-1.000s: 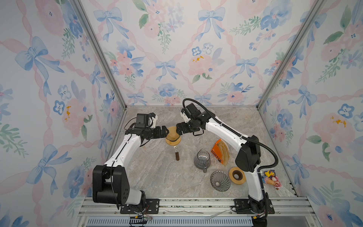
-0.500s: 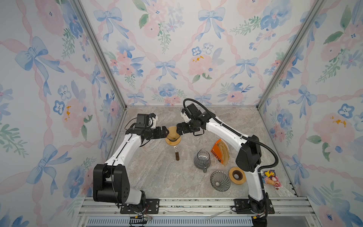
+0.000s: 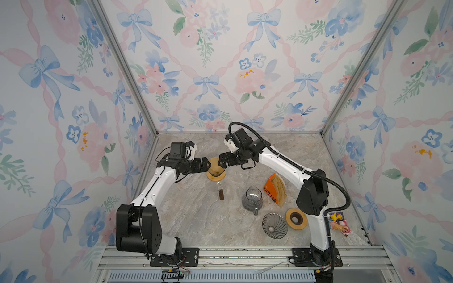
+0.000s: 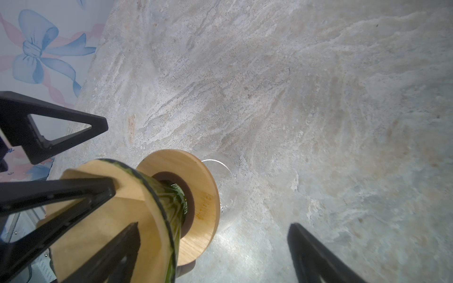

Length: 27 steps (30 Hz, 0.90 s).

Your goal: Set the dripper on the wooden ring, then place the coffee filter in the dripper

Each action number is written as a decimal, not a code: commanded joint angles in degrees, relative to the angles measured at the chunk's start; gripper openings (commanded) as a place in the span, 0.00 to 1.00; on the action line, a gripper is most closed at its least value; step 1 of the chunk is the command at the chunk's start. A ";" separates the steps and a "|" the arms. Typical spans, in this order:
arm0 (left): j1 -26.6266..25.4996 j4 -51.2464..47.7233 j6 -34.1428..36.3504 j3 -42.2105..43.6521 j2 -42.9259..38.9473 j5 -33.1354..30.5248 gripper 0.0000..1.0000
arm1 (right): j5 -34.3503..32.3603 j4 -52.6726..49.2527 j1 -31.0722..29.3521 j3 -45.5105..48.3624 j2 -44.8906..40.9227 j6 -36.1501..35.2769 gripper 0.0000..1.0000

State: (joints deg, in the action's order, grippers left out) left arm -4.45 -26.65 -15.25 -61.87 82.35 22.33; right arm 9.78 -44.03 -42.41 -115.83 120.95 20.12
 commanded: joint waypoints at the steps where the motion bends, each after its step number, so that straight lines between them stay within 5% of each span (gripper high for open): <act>1: 0.26 0.09 -0.05 0.60 0.67 -0.43 0.98 | -2.72 -3.13 0.13 -1.02 -1.20 -0.87 0.96; 7: 0.23 0.09 -0.05 0.60 0.64 -0.44 0.98 | -6.52 -5.01 0.37 -1.37 -0.62 -0.52 0.96; 27: 0.23 -0.11 -0.33 0.95 0.73 -1.30 0.98 | -3.80 -1.84 0.31 1.50 -1.44 0.01 0.96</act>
State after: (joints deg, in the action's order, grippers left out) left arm -4.45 -26.65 -15.25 -61.87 82.35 22.31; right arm 5.61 -45.95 -42.41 -114.91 120.97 20.16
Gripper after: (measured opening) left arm 0.982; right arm 0.963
